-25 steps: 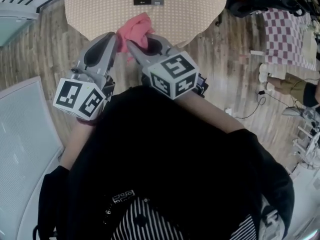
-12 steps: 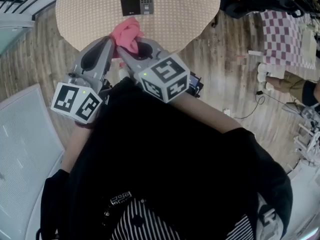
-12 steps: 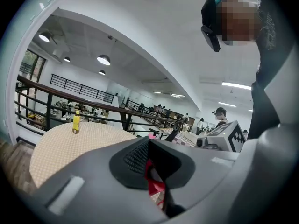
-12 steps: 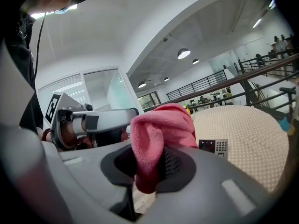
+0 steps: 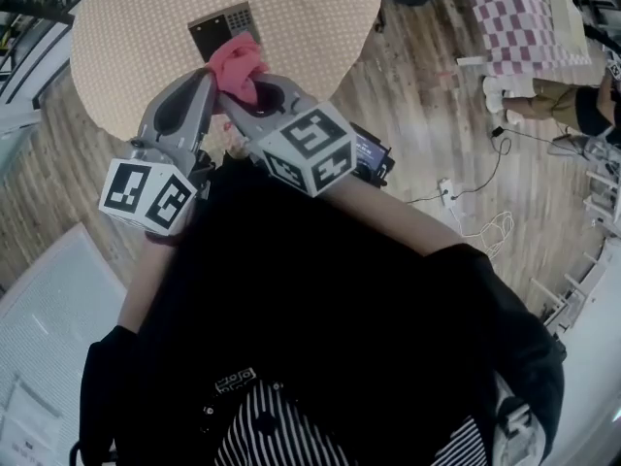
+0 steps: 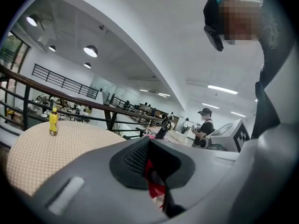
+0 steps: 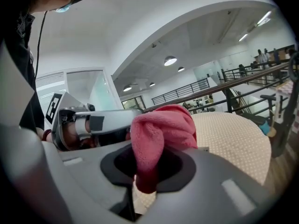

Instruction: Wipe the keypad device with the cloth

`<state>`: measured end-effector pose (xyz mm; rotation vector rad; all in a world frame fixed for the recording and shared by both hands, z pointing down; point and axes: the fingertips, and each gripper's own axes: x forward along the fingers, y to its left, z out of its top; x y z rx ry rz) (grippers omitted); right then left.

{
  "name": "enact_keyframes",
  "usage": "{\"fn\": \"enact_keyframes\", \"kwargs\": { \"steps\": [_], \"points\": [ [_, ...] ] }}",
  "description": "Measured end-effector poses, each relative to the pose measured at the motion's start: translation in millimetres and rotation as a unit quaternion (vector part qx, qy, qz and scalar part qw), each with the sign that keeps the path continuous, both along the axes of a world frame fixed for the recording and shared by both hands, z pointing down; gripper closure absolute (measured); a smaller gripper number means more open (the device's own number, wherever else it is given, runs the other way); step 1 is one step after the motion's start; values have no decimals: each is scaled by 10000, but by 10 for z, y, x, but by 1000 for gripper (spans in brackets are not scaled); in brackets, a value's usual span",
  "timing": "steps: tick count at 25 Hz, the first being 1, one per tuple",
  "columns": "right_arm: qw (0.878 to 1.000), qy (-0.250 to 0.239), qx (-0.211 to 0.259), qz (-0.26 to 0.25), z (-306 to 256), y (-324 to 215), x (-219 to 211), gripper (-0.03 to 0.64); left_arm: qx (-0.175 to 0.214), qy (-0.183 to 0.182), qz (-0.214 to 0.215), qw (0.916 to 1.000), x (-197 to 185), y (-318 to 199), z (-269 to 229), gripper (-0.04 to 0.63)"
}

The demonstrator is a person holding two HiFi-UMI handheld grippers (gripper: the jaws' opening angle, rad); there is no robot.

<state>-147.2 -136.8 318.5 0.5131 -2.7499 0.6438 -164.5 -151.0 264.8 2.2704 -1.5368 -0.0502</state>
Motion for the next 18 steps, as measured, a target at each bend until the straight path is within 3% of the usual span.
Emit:
{"fn": "enact_keyframes", "kwargs": {
  "steps": [5, 18],
  "points": [
    [9994, 70, 115, 322, -65, -187, -28, 543, 210, -11, 282, 9994, -91, -213, -138, 600],
    [9907, 398, 81, 1296, 67, -444, -613, 541, 218, 255, 970, 9947, -879, -397, 97, 601]
  ]
}}
